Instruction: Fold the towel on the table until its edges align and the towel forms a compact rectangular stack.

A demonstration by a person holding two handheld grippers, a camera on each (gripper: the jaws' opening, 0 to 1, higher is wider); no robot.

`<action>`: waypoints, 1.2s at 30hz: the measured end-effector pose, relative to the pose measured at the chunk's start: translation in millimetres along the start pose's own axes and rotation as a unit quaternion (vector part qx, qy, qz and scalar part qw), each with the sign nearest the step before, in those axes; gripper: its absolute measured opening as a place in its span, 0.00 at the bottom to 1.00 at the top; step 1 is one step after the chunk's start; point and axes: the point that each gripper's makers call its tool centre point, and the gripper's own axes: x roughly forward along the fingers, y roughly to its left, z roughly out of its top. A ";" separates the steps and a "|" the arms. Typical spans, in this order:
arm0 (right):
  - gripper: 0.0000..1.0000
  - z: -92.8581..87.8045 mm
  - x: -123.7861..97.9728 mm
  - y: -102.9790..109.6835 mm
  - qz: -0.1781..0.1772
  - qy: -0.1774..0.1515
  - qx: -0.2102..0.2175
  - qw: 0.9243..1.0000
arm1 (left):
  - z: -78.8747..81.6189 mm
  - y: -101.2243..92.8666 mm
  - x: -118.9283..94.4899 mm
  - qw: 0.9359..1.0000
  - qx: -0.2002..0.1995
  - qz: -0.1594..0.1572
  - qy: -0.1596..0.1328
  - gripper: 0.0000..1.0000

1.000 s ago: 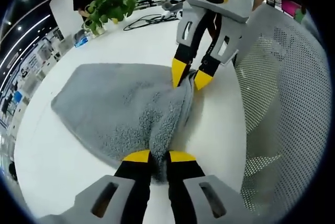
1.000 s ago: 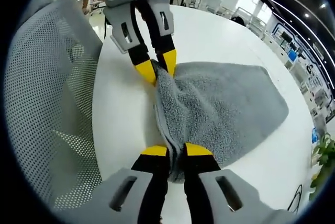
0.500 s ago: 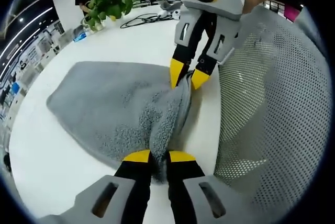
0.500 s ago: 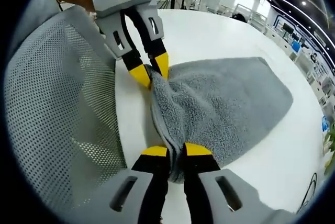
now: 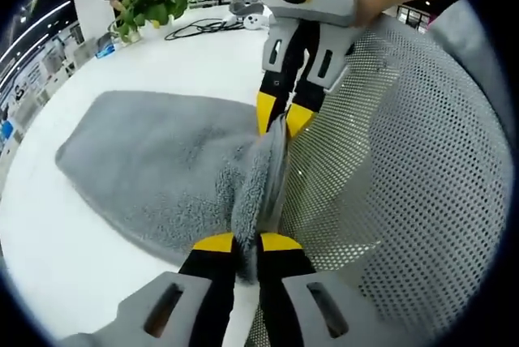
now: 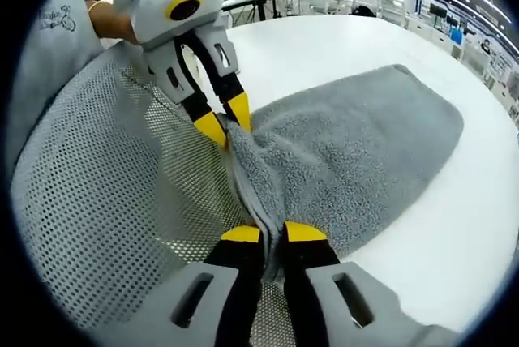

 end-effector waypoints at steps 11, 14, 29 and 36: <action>0.05 16.6 -27.5 9.3 0.013 0.001 -0.029 0.999 | 17.5 -5.4 -29.3 1.000 0.007 -0.001 -0.020 0.08; 0.05 26.0 -37.2 8.0 0.009 -0.010 -0.026 1.000 | 25.4 -1.1 -38.7 1.000 0.009 0.005 -0.028 0.08; 0.05 60.5 -80.4 6.5 0.002 -0.047 -0.030 0.998 | 61.4 8.0 -84.5 0.997 0.016 0.018 -0.067 0.08; 0.05 75.6 -99.5 11.7 0.016 -0.064 -0.006 0.998 | 75.0 6.9 -106.4 0.996 0.002 0.009 -0.089 0.08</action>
